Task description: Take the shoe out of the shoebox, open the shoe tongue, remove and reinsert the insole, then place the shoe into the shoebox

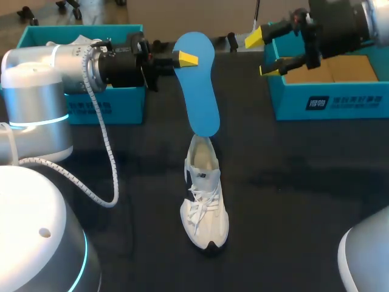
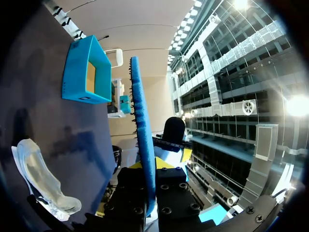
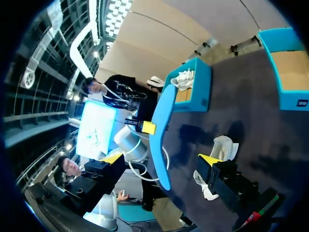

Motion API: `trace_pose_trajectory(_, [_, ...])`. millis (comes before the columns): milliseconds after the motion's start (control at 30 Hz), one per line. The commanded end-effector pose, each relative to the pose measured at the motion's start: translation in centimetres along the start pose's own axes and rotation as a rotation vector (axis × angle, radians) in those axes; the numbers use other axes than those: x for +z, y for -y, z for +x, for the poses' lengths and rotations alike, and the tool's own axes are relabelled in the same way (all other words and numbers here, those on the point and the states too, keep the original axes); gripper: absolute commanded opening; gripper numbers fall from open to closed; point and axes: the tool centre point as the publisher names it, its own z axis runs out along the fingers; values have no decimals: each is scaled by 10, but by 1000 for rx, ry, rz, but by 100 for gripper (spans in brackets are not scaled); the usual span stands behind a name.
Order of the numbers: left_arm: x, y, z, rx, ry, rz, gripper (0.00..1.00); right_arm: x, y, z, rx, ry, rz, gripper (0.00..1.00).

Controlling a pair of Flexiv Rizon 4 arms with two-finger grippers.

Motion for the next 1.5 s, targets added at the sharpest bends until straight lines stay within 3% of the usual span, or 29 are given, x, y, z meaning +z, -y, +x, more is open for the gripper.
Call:
trace_pose_trajectory(33, [0, 0, -1, 0, 1, -2, 0, 9, 3, -14, 16, -191, 19, 100])
trace_pose_trajectory(300, [0, 0, -1, 0, 1, -2, 0, 11, 1, -25, 55, -271, 22, 100])
trace_pose_trajectory(733, [0, 0, -1, 0, 1, -2, 0, -3, -12, -36, 78, -272, 39, 100])
trace_pose_trajectory(800, [0, 0, -1, 0, 1, -2, 0, -5, -12, -38, 87, -251, -2, 100])
trace_pose_trajectory(1167, [0, 0, -1, 0, 1, -2, 0, -5, -12, -38, 87, -251, -2, 100])
trace_pose_trajectory(1500, [-6, 11, 6, 455, -42, -86, 0, -5, -12, -38, 87, -251, -2, 100])
